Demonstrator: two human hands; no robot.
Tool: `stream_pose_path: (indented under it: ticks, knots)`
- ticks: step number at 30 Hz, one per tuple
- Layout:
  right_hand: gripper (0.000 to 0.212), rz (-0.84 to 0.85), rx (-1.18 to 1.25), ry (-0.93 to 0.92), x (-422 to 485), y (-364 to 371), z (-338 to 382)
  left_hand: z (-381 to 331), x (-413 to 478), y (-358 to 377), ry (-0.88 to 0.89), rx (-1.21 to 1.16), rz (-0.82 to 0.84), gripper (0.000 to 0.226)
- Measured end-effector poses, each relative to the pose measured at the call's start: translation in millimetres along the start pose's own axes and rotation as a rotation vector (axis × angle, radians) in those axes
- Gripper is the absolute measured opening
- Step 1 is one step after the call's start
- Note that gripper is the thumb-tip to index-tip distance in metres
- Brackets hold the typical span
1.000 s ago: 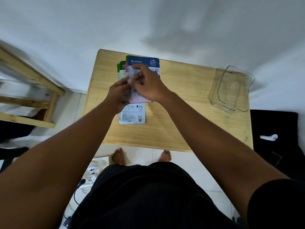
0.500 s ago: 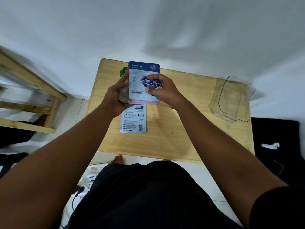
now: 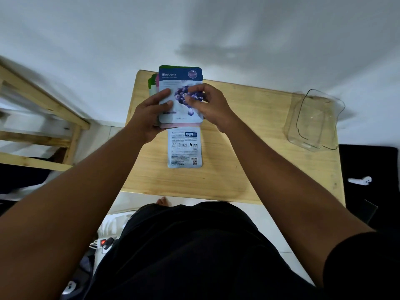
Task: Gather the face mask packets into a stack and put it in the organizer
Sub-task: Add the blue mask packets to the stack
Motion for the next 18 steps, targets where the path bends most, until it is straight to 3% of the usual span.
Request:
stream_pose_path:
  ticks: [1,4,7,8,12,18]
  knots:
    - [0.019,-0.044,0.085,0.076,-4,0,-5,0,-1,-5,-0.007,-0.002,-0.004,0.037]
    - [0.033,-0.225,0.203,0.249,-18,-4,-39,4,-6,-25,-0.03,0.004,-0.029,0.037]
    - [0.021,-0.371,-0.137,0.22,-36,-6,-73,18,-11,-50,-0.066,0.007,-0.064,0.042]
    - [0.017,-0.353,-0.227,0.226,-41,0,-85,24,-13,-60,-0.083,0.003,-0.084,0.042]
    - [0.068,-0.161,-0.608,0.321,-61,38,-123,45,-22,-87,-0.142,-0.028,-0.13,0.037]
    - [0.065,-0.223,-0.487,0.354,-70,54,-131,56,-30,-109,-0.171,-0.037,-0.139,0.041]
Point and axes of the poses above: each hand's wrist, its own x-axis towards the middle knuckle, its own y-axis out of the palm, z = x × y, the point moved 8 cm from there along x, towards the middle knuckle, and after that the axes turned 3 degrees about -z, right-handed, at the moved point
